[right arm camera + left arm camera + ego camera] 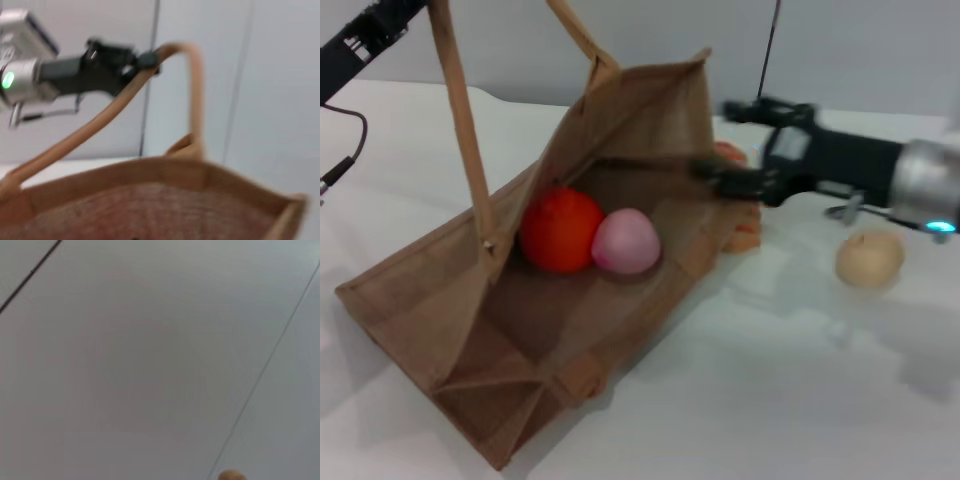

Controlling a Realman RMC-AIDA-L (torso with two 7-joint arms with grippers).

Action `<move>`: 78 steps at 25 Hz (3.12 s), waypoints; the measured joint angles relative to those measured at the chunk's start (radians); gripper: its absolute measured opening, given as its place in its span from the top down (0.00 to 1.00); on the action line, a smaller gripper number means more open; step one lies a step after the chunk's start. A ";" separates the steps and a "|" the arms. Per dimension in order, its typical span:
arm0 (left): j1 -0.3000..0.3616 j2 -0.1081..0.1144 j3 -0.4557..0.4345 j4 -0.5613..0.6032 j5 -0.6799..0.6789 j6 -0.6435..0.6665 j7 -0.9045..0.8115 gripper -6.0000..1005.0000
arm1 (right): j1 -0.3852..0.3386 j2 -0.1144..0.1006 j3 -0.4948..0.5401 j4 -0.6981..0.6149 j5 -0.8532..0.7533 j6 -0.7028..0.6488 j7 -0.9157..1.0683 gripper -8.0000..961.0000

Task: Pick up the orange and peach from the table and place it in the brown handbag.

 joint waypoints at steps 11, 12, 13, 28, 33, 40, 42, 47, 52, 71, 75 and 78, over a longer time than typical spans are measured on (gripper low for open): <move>-0.013 -0.010 0.015 -0.064 0.015 0.154 0.158 0.88 | -0.093 -0.013 0.303 0.055 -0.001 -0.174 -0.057 0.12; -0.015 -0.012 0.015 -0.068 0.018 0.160 0.176 0.88 | -0.093 -0.012 0.324 0.070 0.000 -0.193 -0.075 0.12; -0.018 -0.014 0.015 -0.069 0.019 0.169 0.193 0.86 | -0.093 -0.012 0.341 0.082 0.000 -0.206 -0.089 0.12; -0.025 -0.033 0.002 -0.268 -0.116 0.269 0.640 0.48 | -0.087 0.025 0.498 0.177 0.007 -0.239 -0.298 0.12; -0.003 -0.035 0.003 -0.361 -0.241 0.277 0.855 0.41 | -0.094 0.051 0.609 0.215 0.007 -0.246 -0.420 0.12; 0.004 -0.041 0.003 -0.477 -0.413 0.287 1.131 0.38 | -0.090 0.053 0.806 0.319 0.007 -0.268 -0.553 0.12; 0.004 -0.041 0.003 -0.490 -0.450 0.295 1.156 0.38 | -0.087 0.053 0.859 0.350 0.007 -0.269 -0.611 0.12; -0.001 -0.042 0.003 -0.513 -0.556 0.359 1.180 0.38 | -0.085 0.055 1.053 0.441 0.008 -0.292 -0.741 0.12; 0.002 -0.043 0.003 -0.516 -0.568 0.362 1.181 0.38 | -0.090 0.055 1.167 0.490 0.008 -0.324 -0.790 0.12; -0.001 -0.041 0.003 -0.517 -0.569 0.373 1.173 0.38 | -0.086 0.055 1.164 0.496 0.001 -0.335 -0.786 0.12; -0.002 -0.040 0.003 -0.517 -0.569 0.374 1.173 0.38 | -0.086 0.055 1.164 0.496 0.001 -0.335 -0.786 0.12; -0.002 -0.040 0.004 -0.517 -0.570 0.374 1.172 0.38 | -0.086 0.055 1.165 0.496 0.001 -0.335 -0.785 0.12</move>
